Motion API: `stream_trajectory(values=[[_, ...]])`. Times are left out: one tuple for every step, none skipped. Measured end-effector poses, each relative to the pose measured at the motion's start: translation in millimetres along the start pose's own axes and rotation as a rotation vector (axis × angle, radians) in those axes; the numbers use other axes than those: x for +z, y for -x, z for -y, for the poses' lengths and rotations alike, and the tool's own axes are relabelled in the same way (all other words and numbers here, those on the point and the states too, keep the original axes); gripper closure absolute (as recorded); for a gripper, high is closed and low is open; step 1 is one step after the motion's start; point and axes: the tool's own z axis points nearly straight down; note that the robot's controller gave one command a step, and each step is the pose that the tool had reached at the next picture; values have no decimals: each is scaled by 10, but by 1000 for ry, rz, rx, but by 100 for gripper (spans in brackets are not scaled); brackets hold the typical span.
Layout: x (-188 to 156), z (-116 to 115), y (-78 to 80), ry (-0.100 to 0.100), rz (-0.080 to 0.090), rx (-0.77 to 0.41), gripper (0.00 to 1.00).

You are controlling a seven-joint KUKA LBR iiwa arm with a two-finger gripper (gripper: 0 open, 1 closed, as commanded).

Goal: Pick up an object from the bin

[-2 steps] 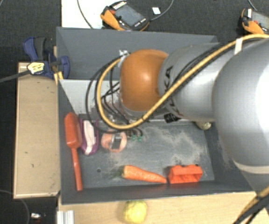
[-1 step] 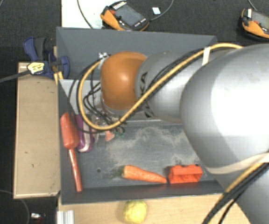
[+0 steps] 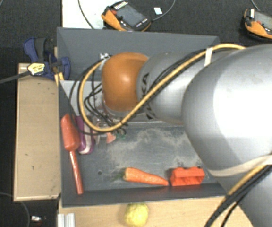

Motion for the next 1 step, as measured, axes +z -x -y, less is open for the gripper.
stream_trajectory(values=[[0,0,0,0,0,0,100]])
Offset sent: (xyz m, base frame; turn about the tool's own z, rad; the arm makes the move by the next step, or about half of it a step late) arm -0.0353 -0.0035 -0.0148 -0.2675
